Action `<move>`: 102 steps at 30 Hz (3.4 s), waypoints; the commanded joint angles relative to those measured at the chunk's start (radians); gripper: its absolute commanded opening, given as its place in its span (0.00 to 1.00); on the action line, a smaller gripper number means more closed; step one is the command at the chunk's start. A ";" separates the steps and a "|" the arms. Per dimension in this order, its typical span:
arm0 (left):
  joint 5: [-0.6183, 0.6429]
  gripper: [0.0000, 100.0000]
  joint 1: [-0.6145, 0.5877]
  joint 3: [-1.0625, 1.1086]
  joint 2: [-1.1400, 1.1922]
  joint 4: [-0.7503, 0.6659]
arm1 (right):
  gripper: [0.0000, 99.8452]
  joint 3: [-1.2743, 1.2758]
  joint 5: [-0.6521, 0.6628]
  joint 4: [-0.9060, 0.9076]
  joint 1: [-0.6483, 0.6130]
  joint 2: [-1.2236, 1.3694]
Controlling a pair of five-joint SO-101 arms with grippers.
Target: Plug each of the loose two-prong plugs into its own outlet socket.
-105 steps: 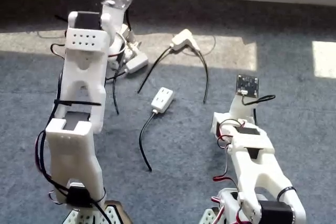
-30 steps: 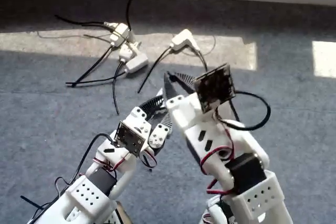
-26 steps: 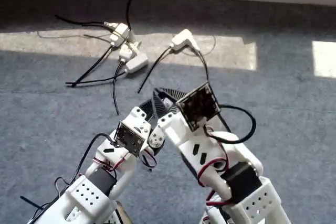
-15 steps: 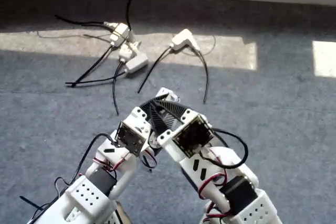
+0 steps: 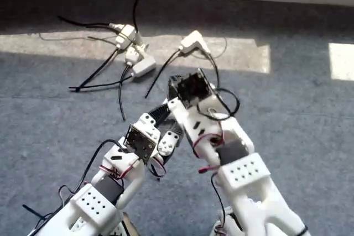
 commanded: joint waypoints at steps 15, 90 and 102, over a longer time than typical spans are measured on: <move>-0.009 0.00 0.004 0.022 -0.016 -0.009 | 0.01 -0.472 -0.061 0.226 0.248 0.358; 1.349 0.01 -0.246 -1.851 1.549 1.470 | 0.01 -0.202 -0.393 0.274 0.456 0.573; 1.425 0.01 -0.271 -1.785 1.572 1.363 | 0.01 -0.203 -0.393 0.274 0.455 0.575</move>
